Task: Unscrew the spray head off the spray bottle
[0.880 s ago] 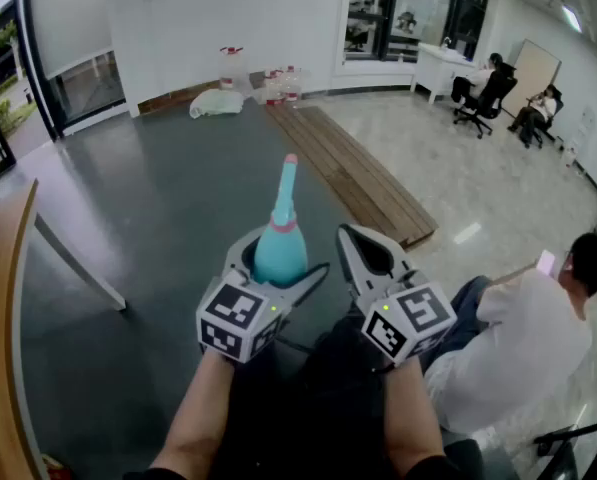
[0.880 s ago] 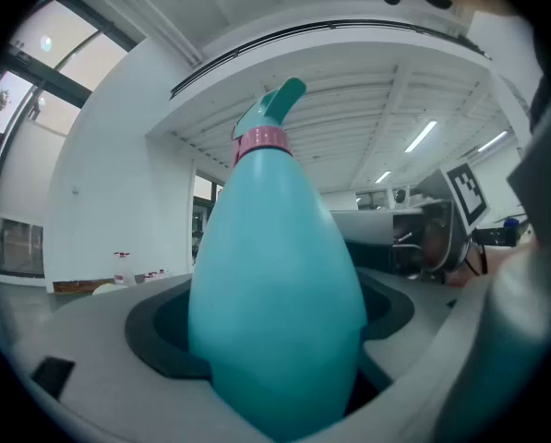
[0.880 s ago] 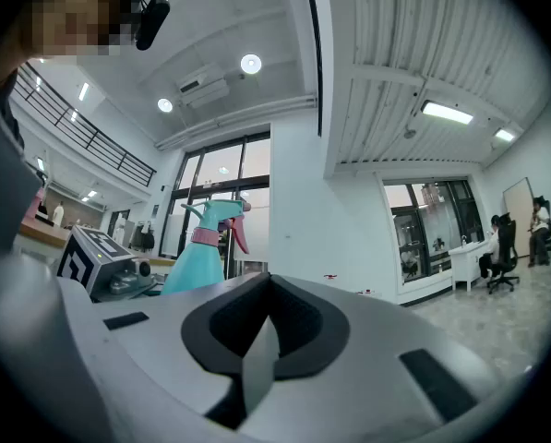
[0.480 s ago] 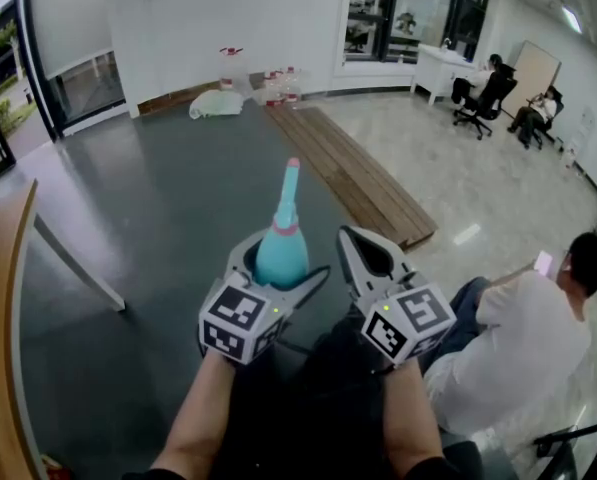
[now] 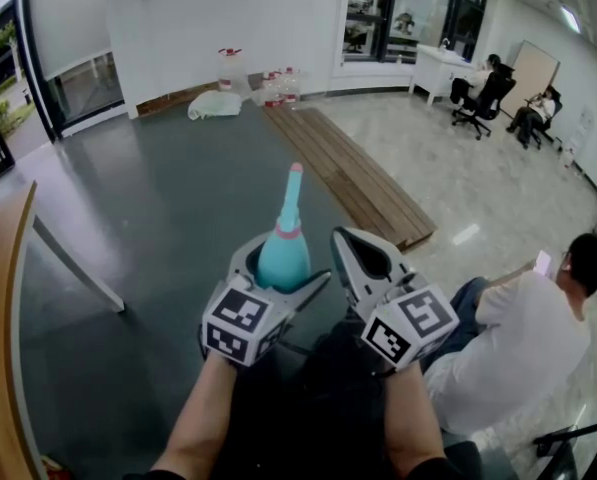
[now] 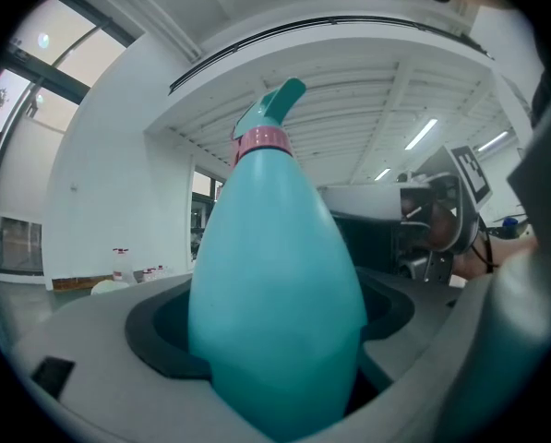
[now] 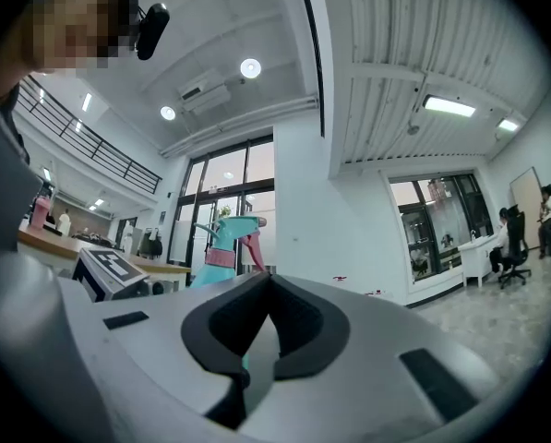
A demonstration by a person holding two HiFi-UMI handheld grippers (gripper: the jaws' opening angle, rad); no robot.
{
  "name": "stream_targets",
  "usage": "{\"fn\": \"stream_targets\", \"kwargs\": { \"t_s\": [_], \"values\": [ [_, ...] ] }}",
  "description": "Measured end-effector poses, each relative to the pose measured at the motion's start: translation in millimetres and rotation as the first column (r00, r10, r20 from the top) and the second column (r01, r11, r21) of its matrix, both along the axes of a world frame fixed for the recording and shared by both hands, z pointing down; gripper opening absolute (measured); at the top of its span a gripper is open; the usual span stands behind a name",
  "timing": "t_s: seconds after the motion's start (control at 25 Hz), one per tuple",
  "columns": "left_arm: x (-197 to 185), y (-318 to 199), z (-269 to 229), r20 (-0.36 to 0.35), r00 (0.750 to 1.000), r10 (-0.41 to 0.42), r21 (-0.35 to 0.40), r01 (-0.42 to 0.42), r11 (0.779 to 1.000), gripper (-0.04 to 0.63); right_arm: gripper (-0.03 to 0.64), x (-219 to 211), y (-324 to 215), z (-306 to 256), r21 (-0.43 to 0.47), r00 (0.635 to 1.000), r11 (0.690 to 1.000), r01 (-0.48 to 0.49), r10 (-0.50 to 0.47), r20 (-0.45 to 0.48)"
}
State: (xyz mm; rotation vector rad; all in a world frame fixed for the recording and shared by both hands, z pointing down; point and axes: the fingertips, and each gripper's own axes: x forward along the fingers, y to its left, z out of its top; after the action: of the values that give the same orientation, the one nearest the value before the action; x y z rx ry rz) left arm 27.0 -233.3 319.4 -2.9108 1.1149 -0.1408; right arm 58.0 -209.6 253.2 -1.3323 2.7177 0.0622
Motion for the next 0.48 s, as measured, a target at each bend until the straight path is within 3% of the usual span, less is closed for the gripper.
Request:
{"fn": "stream_targets", "kwargs": {
  "t_s": [0.2,0.36,0.48],
  "values": [
    [-1,-1,6,0.005,1.0,0.012,-0.004,-0.012,1.0,0.445,0.0,-14,3,-11,0.011,0.998,0.998,0.055,-0.055,0.041],
    [1,-1,11,0.017,1.0,0.013,-0.006,-0.013,1.0,0.445,0.007,-23,7,-15,-0.032,0.988,0.992,0.12,-0.116,0.105],
    [1,-1,14,0.022,1.0,0.017,-0.01,-0.017,1.0,0.445,0.13,-36,12,-17,-0.062,0.966,0.975,0.214,-0.202,0.163]
  ]
}}
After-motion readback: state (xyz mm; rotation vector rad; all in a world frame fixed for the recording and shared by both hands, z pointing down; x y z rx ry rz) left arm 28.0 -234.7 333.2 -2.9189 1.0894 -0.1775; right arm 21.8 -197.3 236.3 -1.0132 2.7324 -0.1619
